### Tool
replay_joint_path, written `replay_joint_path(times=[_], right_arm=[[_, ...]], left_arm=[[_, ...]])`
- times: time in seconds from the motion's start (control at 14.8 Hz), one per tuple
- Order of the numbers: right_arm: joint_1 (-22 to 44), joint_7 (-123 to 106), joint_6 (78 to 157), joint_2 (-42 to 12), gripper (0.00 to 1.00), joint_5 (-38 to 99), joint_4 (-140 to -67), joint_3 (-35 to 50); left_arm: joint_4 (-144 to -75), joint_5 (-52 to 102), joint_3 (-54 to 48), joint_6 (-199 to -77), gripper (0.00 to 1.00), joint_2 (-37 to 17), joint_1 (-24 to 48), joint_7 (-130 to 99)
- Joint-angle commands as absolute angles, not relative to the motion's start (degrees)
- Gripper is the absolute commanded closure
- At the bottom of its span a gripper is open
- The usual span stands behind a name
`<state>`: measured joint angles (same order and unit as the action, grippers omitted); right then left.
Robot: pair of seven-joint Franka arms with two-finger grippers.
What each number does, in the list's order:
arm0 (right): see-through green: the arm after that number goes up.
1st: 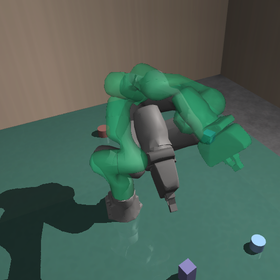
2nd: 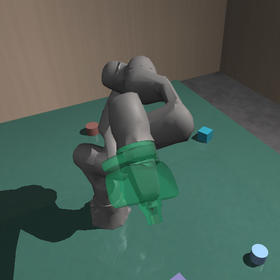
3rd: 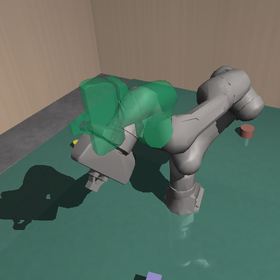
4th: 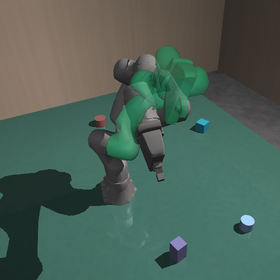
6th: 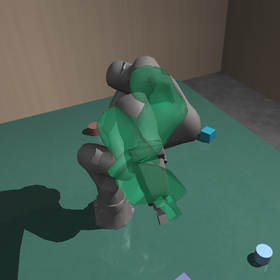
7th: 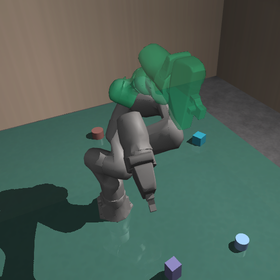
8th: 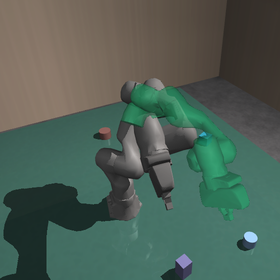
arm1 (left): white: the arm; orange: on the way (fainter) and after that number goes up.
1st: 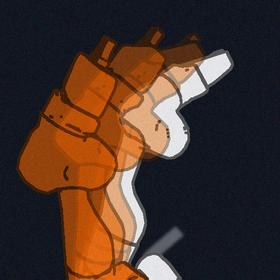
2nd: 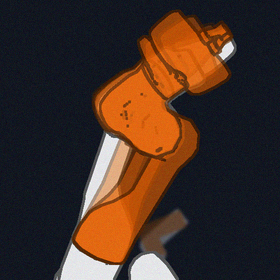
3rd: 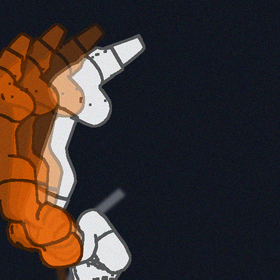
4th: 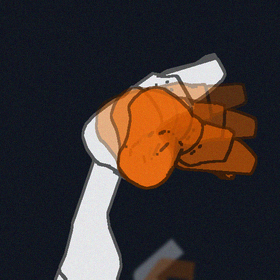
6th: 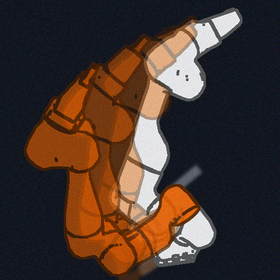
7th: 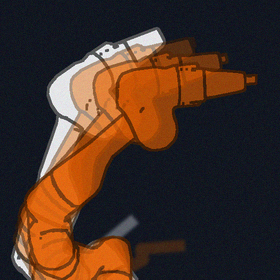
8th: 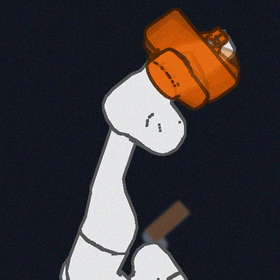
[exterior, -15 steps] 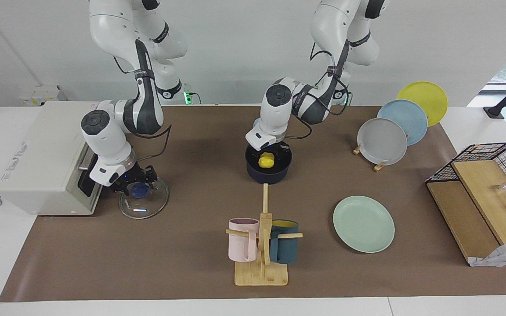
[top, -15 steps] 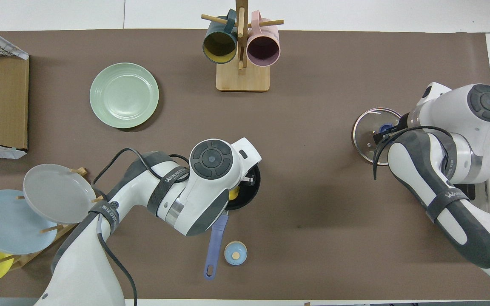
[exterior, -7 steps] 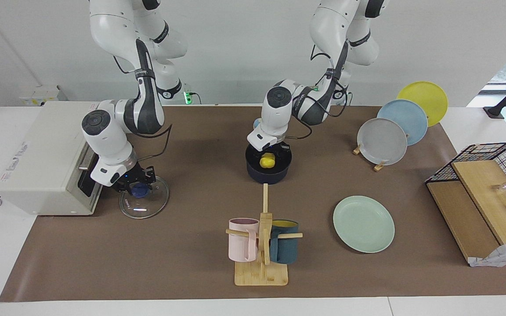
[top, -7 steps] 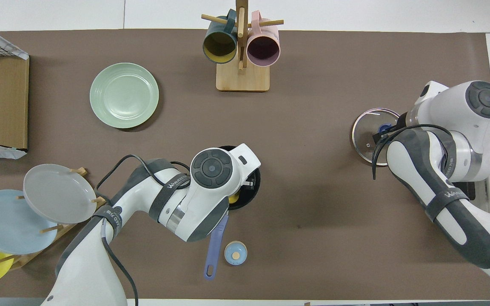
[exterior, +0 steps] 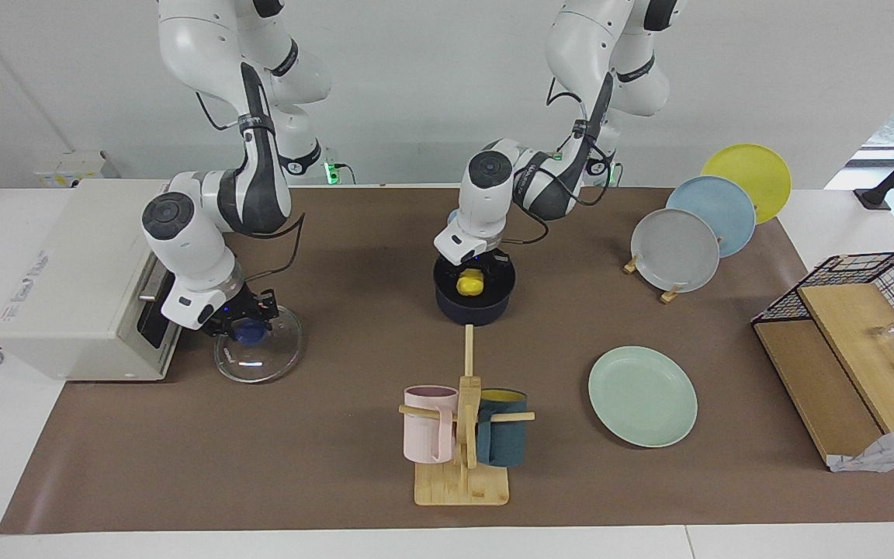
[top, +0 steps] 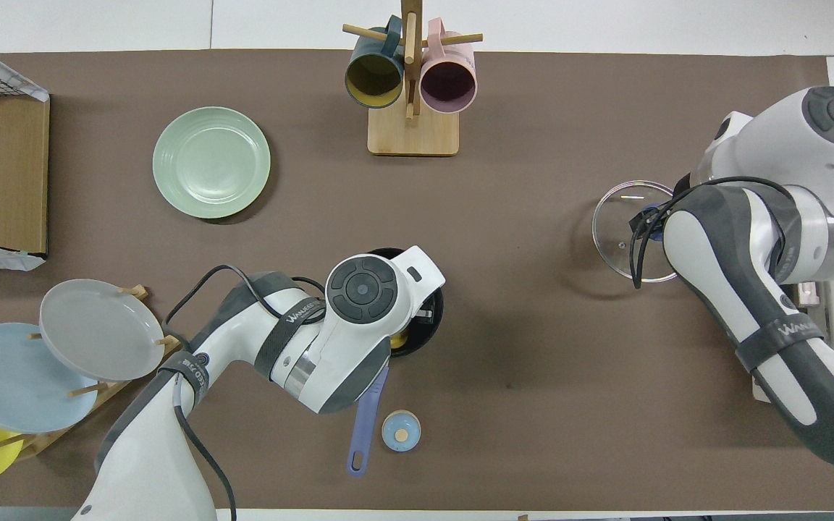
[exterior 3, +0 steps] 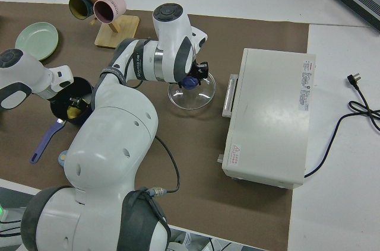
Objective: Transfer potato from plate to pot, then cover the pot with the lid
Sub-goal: 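Carry the potato into the pot while the right gripper grasps the lid, then withdraw the left gripper while the right gripper lifts the glass lid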
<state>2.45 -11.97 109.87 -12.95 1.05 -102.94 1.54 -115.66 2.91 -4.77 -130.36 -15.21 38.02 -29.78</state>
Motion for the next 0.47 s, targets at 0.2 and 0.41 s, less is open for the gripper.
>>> replay_joint_path(times=[0.2,0.41], right_arm=[[2.1,-5.4,95.2,-10.6,1.0,1.1,-91.1,6.2],[2.1,-5.4,92.8,-7.7,1.0,1.8,-90.8,6.4]], left_arm=[[-103.5,2.1,-4.1,-109.9,0.0,-9.0,30.0,-23.4],[-94.9,2.3,-3.8,-101.2,0.0,-5.8,22.7,-18.0]])
